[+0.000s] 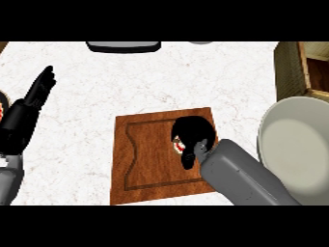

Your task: Pick the cupcake from the cutting board and place it in the basket

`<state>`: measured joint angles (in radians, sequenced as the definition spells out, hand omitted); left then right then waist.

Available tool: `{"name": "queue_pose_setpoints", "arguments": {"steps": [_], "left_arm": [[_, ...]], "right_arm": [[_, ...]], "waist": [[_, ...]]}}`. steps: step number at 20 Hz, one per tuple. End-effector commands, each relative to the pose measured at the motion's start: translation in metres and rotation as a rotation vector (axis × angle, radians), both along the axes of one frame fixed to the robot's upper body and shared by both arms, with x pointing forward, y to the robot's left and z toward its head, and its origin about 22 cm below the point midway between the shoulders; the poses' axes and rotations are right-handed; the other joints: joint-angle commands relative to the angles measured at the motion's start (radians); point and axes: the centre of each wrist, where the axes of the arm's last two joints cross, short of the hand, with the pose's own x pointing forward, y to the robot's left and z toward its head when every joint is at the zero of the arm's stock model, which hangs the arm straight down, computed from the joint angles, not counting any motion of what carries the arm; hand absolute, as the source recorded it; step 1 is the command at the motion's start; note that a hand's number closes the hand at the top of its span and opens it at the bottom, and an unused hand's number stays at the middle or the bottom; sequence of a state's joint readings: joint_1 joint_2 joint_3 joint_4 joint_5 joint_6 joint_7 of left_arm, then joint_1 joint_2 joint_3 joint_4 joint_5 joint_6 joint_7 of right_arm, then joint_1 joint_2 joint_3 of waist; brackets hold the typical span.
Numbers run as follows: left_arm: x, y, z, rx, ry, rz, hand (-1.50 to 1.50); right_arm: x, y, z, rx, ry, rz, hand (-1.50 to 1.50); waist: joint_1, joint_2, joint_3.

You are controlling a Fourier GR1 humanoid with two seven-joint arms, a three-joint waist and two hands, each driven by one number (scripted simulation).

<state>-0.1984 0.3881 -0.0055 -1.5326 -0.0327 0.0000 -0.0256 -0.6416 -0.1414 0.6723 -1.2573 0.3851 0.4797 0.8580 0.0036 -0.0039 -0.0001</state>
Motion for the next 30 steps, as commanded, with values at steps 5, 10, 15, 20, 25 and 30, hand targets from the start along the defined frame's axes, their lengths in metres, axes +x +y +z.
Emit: {"name": "queue_pose_setpoints", "arguments": {"steps": [5, 10, 15, 20, 25, 30], "left_arm": [[-0.002, -0.006, 0.001, 0.013, -0.017, 0.002, 0.00], [0.004, -0.016, 0.004, -0.003, 0.005, -0.002, 0.00], [-0.008, 0.008, -0.002, -0.015, 0.009, 0.065, 0.00], [-0.011, 0.017, -0.003, -0.006, 0.009, 0.109, 0.00], [-0.017, 0.021, -0.009, -0.034, 0.023, 0.115, 0.00], [-0.018, 0.015, -0.008, -0.030, 0.007, 0.079, 0.00]], "right_arm": [[0.006, -0.003, -0.025, -0.055, -0.020, 0.077, 1.50], [-0.002, 0.013, -0.029, -0.033, -0.128, 0.109, 1.50], [0.048, -0.171, 0.026, -0.152, -0.323, -0.109, 1.50], [0.055, -0.292, 0.093, -0.224, -0.466, -0.335, 1.50], [0.036, -0.376, 0.178, -0.002, -0.793, -0.448, 1.50], [0.013, -0.430, 0.223, 0.414, -1.022, -0.477, 1.50]], "waist": [[0.002, 0.004, 0.000], [-0.002, 0.005, 0.000], [-0.073, -0.007, 0.004], [-0.129, 0.005, 0.014], [-0.110, 0.008, 0.017], [-0.072, 0.007, 0.017]]}}
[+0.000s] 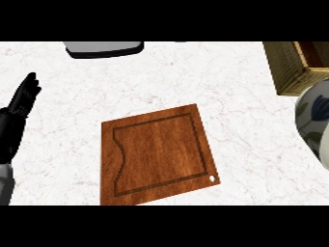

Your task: Pick the cupcake from the cutting board and place it in the basket

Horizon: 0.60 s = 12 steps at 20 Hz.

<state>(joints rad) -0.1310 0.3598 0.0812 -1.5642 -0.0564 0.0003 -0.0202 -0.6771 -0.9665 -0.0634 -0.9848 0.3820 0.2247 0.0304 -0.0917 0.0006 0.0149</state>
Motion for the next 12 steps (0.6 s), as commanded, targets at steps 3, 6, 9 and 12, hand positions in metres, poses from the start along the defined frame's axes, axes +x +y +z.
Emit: {"name": "queue_pose_setpoints", "arguments": {"steps": [3, 6, 9, 12], "left_arm": [[0.005, -0.008, 0.009, -0.016, -0.020, -0.028, 0.00], [0.007, -0.021, 0.009, 0.009, -0.027, -0.090, 0.00], [0.014, -0.020, 0.012, 0.011, -0.011, -0.130, 0.00], [0.014, -0.028, 0.010, 0.017, -0.022, -0.148, 0.00]], "right_arm": [[-0.046, -0.076, 0.059, 0.282, -0.350, 0.132, 1.50], [-0.076, -0.105, 0.094, 0.300, -0.408, 0.175, 1.50], [-0.095, -0.118, 0.120, 0.336, -0.378, 0.243, 1.50], [-0.099, -0.124, 0.129, 0.386, -0.345, 0.269, 1.50]], "waist": [[0.042, 0.007, -0.001], [0.089, 0.016, -0.007], [0.121, 0.019, -0.011], [0.149, 0.021, -0.013]]}}
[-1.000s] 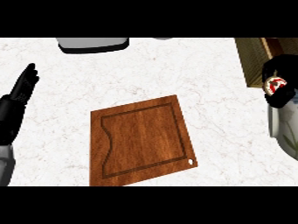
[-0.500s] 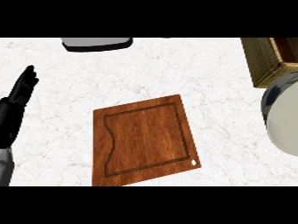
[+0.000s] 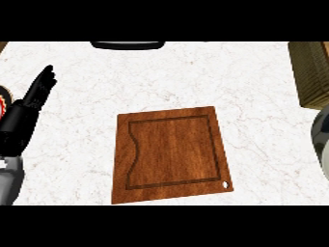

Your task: Pick the cupcake from the cutting board and place it in the basket

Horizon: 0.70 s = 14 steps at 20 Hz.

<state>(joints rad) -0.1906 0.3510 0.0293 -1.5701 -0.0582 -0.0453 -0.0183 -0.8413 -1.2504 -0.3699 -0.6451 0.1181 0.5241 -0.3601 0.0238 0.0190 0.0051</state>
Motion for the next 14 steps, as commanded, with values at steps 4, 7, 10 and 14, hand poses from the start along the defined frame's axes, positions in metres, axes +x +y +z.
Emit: {"name": "queue_pose_setpoints", "arguments": {"steps": [4, 7, 10, 14], "left_arm": [[0.017, -0.022, 0.020, 0.010, -0.013, -0.062, 0.00], [0.016, -0.023, 0.001, 0.018, 0.005, -0.051, 0.00], [0.013, -0.024, 0.007, 0.014, -0.014, -0.060, 0.00], [0.015, -0.024, 0.010, 0.015, -0.004, -0.055, 0.00]], "right_arm": [[-0.007, 0.000, 0.039, 0.031, 0.062, 0.088, 1.50], [-0.004, 0.008, 0.055, 0.003, 0.103, 0.109, 1.50], [0.018, 0.027, 0.060, 0.011, 0.141, 0.122, 1.50], [0.054, 0.064, 0.066, -0.013, 0.218, 0.141, 1.50]], "waist": [[0.053, 0.005, -0.005], [0.046, 0.004, -0.006], [0.052, 0.000, -0.006], [0.046, -0.004, -0.007]]}}
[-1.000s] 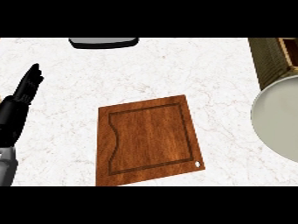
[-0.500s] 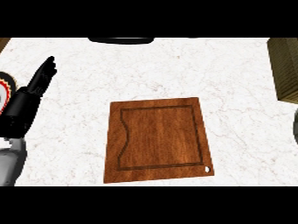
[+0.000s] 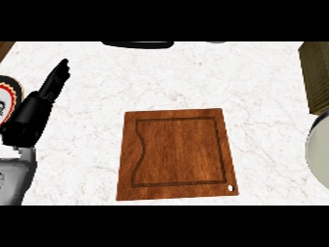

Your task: Pick the cupcake from the cutting board and place it in the basket

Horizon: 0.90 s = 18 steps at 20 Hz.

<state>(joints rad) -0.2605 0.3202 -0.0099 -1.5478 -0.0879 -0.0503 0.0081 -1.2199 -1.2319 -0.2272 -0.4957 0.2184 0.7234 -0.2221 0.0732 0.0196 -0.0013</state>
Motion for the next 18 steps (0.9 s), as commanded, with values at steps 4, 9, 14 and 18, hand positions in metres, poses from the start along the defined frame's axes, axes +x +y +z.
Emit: {"name": "queue_pose_setpoints", "arguments": {"steps": [4, 9, 14, 18], "left_arm": [[0.009, 0.006, 0.011, 0.016, -0.008, 0.019, 0.00], [-0.002, 0.019, -0.008, 0.000, 0.006, 0.015, 0.00], [0.002, 0.006, -0.003, -0.005, -0.007, 0.028, 0.00], [0.004, -0.006, -0.004, -0.008, 0.004, 0.009, 0.00]], "right_arm": [[0.035, 0.035, 0.003, -0.093, 0.161, 0.051, 1.50], [0.042, 0.030, -0.010, -0.104, 0.285, 0.027, 1.50], [0.052, 0.050, -0.007, -0.357, 0.313, -0.064, 1.50], [0.054, 0.054, -0.007, -0.478, 0.303, -0.076, 1.50]], "waist": [[-0.024, -0.003, 0.001], [-0.028, -0.003, 0.001], [-0.021, 0.001, 0.002], [-0.027, -0.001, 0.002]]}}
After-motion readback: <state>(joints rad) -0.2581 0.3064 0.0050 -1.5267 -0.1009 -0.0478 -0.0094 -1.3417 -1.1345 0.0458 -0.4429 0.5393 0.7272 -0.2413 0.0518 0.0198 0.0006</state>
